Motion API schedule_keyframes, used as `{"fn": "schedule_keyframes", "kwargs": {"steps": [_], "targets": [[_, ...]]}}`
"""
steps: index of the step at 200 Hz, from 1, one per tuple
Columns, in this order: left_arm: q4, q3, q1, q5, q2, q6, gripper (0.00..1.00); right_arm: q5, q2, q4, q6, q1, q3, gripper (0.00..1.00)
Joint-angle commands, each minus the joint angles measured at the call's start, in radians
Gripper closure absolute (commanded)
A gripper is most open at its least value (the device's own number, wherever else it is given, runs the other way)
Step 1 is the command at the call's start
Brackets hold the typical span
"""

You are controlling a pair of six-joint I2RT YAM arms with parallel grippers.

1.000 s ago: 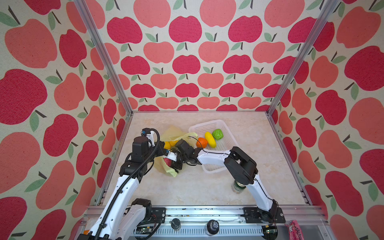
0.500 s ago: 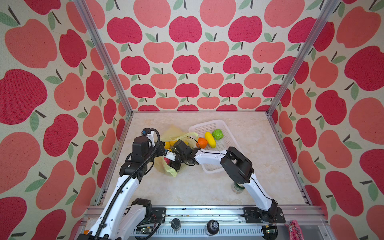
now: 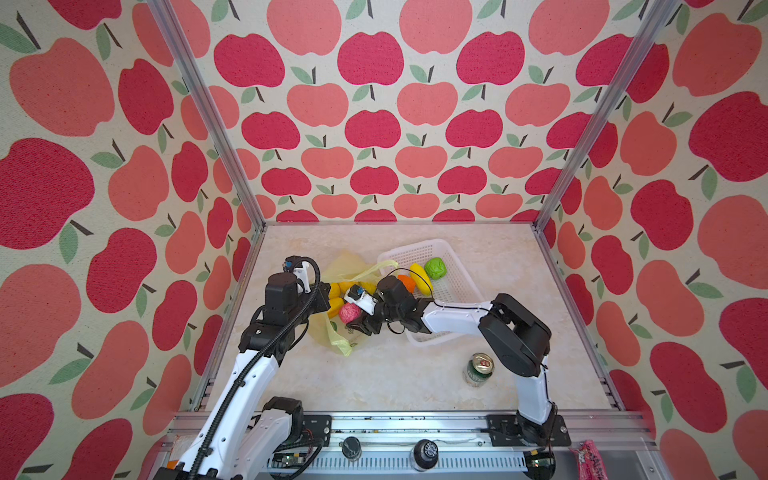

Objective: Untie the knot of the plastic bag and take out the fruit
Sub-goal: 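Carry the pink fruit with the right gripper into the basket and release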

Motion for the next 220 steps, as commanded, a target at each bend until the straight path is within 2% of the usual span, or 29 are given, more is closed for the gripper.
{"fn": "schedule_keyframes", "kwargs": {"steps": [1, 47, 63, 85, 111, 141, 172, 192, 220], "targets": [[0.003, -0.008, -0.003, -0.005, -0.011, 0.024, 1.0, -0.023, -0.095, 0.09, 0.038, -0.001, -0.079, 0.58], [0.0, -0.008, -0.005, -0.009, -0.011, 0.024, 1.0, 0.056, -0.384, 0.297, 0.05, -0.002, -0.37, 0.63], [0.001, -0.008, -0.005, -0.011, -0.011, 0.024, 1.0, 0.128, -0.497, 0.396, 0.056, -0.004, -0.486, 0.69], [0.0, -0.009, -0.007, -0.013, -0.009, 0.023, 1.0, 0.292, -0.618, 0.524, 0.057, -0.017, -0.616, 0.69], [-0.004, -0.008, -0.006, -0.015, -0.007, 0.022, 1.0, 0.5, -0.692, 0.543, 0.092, -0.077, -0.686, 0.73], [-0.007, -0.008, -0.008, -0.018, -0.017, 0.024, 1.0, 0.599, -0.68, 0.482, 0.229, -0.211, -0.679, 0.76], [-0.007, -0.006, -0.008, -0.012, -0.019, 0.02, 1.0, 0.568, -0.618, 0.387, 0.449, -0.336, -0.644, 0.77], [-0.011, 0.002, -0.01, 0.029, -0.011, 0.008, 1.0, 0.504, -0.568, 0.271, 0.614, -0.42, -0.594, 0.82], [-0.009, 0.001, -0.02, 0.047, -0.006, -0.006, 1.0, 0.406, -0.495, 0.282, 0.729, -0.514, -0.59, 0.83]]}}
